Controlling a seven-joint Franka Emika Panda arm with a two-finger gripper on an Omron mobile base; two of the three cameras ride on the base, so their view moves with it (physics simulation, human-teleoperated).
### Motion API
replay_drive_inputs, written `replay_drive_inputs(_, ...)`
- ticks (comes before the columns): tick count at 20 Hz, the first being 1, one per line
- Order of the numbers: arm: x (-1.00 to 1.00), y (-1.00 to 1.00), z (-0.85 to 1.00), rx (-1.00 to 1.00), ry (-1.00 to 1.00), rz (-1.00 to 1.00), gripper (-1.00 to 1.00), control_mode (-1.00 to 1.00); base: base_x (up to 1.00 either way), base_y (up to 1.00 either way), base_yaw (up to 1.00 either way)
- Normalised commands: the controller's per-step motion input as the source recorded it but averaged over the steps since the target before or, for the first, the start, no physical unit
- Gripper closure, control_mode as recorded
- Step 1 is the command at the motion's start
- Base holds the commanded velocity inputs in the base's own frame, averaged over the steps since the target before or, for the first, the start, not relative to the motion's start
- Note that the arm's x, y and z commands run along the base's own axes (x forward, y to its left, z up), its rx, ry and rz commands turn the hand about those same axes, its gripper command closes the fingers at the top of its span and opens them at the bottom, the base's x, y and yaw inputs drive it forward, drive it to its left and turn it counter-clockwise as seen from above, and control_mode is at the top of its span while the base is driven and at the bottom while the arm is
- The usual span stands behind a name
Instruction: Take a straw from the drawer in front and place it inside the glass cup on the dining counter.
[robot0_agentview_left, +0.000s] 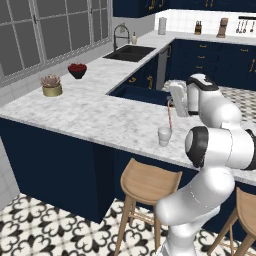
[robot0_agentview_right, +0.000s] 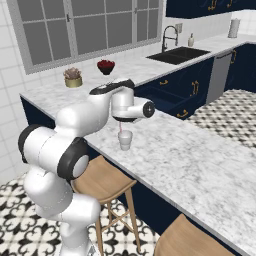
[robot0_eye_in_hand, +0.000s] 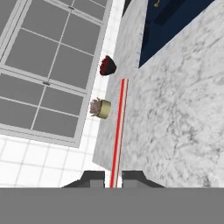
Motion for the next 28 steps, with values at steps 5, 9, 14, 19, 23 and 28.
replay_drive_inputs(5,0.21,0.0,-0.22,0.0,0.0,0.0,1.0,-1.0,0.0,0.0,0.0)
replay_drive_inputs(9,0.17,0.0,-0.26,0.0,0.0,0.0,1.0,-1.0,0.0,0.0,0.0)
replay_drive_inputs(14,0.27,0.0,-0.23,0.0,0.0,0.0,1.0,-1.0,0.0,0.0,0.0)
replay_drive_inputs(19,0.33,-0.02,-0.09,0.03,0.0,0.0,1.0,-1.0,0.0,0.0,0.0)
replay_drive_inputs(23,0.15,-0.15,-0.18,0.03,0.0,0.0,1.0,-1.0,0.0,0.0,0.0)
replay_drive_inputs(28,0.02,-0.19,-0.25,0.02,0.0,0.01,1.0,-1.0,0.0,0.0,0.0)
